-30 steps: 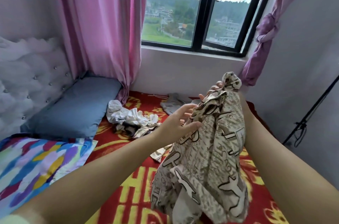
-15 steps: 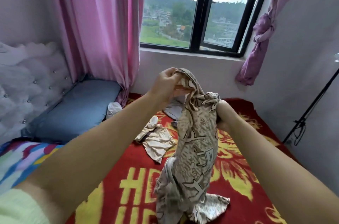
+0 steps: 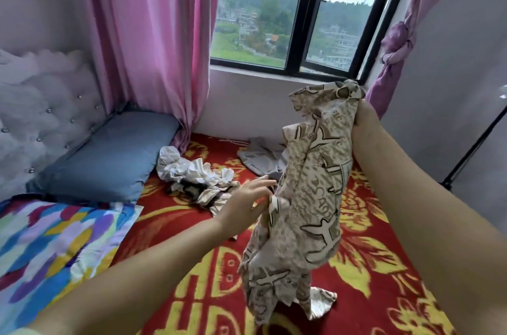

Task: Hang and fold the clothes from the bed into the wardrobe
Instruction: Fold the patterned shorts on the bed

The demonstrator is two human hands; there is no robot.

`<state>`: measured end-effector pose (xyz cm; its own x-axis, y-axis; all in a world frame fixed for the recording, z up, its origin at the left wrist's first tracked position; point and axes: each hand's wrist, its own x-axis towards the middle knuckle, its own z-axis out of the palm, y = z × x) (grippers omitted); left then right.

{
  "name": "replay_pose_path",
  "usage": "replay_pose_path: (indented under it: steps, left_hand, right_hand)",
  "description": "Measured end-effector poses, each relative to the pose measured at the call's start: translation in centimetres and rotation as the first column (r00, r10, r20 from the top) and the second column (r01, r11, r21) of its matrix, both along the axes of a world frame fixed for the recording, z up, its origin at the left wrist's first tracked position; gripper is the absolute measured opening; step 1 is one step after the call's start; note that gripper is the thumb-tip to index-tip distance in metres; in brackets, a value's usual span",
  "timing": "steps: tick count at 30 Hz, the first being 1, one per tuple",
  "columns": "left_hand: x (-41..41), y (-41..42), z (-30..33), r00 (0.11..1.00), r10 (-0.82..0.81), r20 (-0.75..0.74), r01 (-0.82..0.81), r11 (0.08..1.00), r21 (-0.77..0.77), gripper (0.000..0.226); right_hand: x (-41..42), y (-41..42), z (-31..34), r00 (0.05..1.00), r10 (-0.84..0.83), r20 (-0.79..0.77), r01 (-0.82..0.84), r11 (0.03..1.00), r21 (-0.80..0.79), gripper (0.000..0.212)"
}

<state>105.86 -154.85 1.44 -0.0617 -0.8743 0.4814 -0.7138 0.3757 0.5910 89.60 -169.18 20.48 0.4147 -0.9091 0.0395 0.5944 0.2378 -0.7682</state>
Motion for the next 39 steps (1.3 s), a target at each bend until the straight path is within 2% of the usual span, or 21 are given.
replay_pose_path:
  steps: [2, 3, 4, 5, 6, 7, 8, 10, 12, 15, 17, 19, 22, 25, 27, 30, 32, 33, 35, 37, 39]
  left_hand:
    - [0.2, -0.3, 2.1, 0.986, 0.031, -0.163, -0.043, 0.996, -0.074, 0.018]
    - [0.4, -0.6, 2.9, 0.973, 0.081, -0.218, -0.1, 0.992, -0.075, 0.021]
    - [0.6, -0.9, 3.7, 0.956, 0.139, -0.26, -0.161, 0.985, -0.063, 0.022]
    - [0.8, -1.3, 4.3, 0.942, 0.189, -0.278, -0.21, 0.976, -0.049, 0.021]
    - [1.1, -1.8, 5.1, 0.938, 0.218, -0.27, -0.239, 0.97, -0.048, 0.02]
    - [1.2, -2.3, 5.8, 0.943, 0.234, -0.238, -0.253, 0.966, -0.051, 0.019]
    - [1.1, -2.8, 6.6, 0.951, 0.238, -0.195, -0.252, 0.966, -0.05, 0.02]
    - [0.9, -3.7, 8.4, 0.971, 0.196, -0.137, -0.199, 0.98, -0.011, 0.022]
    - [0.7, -4.4, 9.9, 0.988, 0.077, -0.136, -0.07, 0.996, 0.058, 0.024]
    - [0.8, -4.3, 10.9, 0.985, -0.019, -0.172, 0.037, 0.994, 0.104, 0.012]
    - [1.2, -3.8, 10.5, 0.991, 0.023, -0.134, -0.011, 0.996, 0.087, 0.009]
    - [1.6, -3.4, 9.4, 0.984, 0.172, 0.05, -0.175, 0.982, 0.07, 0.005]
    - [2.9, -3.1, 8.1, 0.87, 0.409, 0.275, -0.452, 0.884, 0.115, 0.014]
    - [5.2, -3.0, 8.6, 0.801, 0.449, 0.395, -0.543, 0.824, 0.163, 0.016]
    - [6.6, -2.9, 9.5, 0.774, 0.47, 0.424, -0.574, 0.804, 0.155, 0.017]
    - [7.3, -2.8, 11.1, 0.818, 0.508, 0.269, -0.563, 0.803, 0.196, 0.018]
    - [6.8, -2.9, 12.3, 0.87, 0.476, -0.129, -0.395, 0.829, 0.397, 0.029]
    - [6.4, -3.0, 13.0, 0.807, 0.462, -0.369, -0.245, 0.829, 0.502, 0.032]
    - [6.0, -2.9, 14.7, 0.555, 0.427, -0.714, 0.051, 0.839, 0.541, 0.031]
    - [6.4, -2.7, 16.6, 0.39, 0.322, -0.862, 0.229, 0.873, 0.43, 0.021]
    - [7.3, -2.3, 18.1, 0.437, 0.196, -0.878, 0.299, 0.889, 0.347, 0.011]
  right_hand:
    - [-0.8, -0.7, -1.4, 0.989, -0.067, -0.13, 0.075, 0.995, 0.059, 0.052]
    - [-1.3, -1.2, -2.3, 0.928, -0.138, -0.346, 0.156, 0.987, 0.025, 0.041]
    - [-1.7, -1.2, -3.0, 0.767, -0.213, -0.605, 0.208, 0.975, -0.079, 0.03]
    - [-2.1, -1.1, -3.6, 0.529, -0.28, -0.801, 0.19, 0.959, -0.21, 0.028]
    - [-2.2, -0.6, -4.0, 0.322, -0.35, -0.88, 0.11, 0.937, -0.333, 0.034]
    - [-2.0, 0.0, -4.1, 0.229, -0.396, -0.889, -0.019, 0.912, -0.411, 0.039]
    - [-1.5, 1.1, -3.9, 0.24, -0.373, -0.896, -0.172, 0.892, -0.417, 0.042]
    - [0.1, 4.0, -3.5, 0.222, -0.173, -0.96, -0.528, 0.806, -0.267, 0.05]
    - [1.5, 6.0, -3.8, 0.142, -0.176, -0.974, -0.693, 0.685, -0.225, 0.048]
    - [2.5, 6.7, -4.8, 0.128, -0.437, -0.89, -0.599, 0.681, -0.421, 0.016]
    - [2.5, 6.6, -4.6, 0.122, -0.501, -0.857, -0.512, 0.708, -0.487, 0.019]
    - [2.7, 6.0, -3.9, 0.099, -0.588, -0.802, -0.479, 0.678, -0.557, 0.022]
    - [3.1, 5.3, -2.5, -0.041, -0.691, -0.721, -0.531, 0.627, -0.571, 0.022]
    - [2.9, 4.4, -1.5, -0.243, -0.736, -0.632, -0.591, 0.629, -0.505, 0.019]
    - [2.7, 3.9, -1.0, -0.296, -0.722, -0.625, -0.576, 0.657, -0.487, 0.021]
    - [3.0, 3.5, -0.2, -0.217, -0.647, -0.731, -0.503, 0.716, -0.484, 0.025]
    - [2.8, 3.4, 0.1, -0.008, -0.526, -0.85, -0.378, 0.789, -0.484, 0.027]
    - [2.7, 3.6, 0.1, 0.172, -0.394, -0.903, -0.286, 0.857, -0.429, 0.028]
    - [1.9, 3.9, 0.2, 0.468, -0.157, -0.87, -0.232, 0.928, -0.292, 0.028]
    - [0.9, 3.8, 0.8, 0.564, -0.061, -0.823, -0.309, 0.91, -0.278, 0.015]
    - [-0.2, 3.6, 1.7, 0.584, -0.06, -0.81, -0.375, 0.865, -0.334, 0.012]
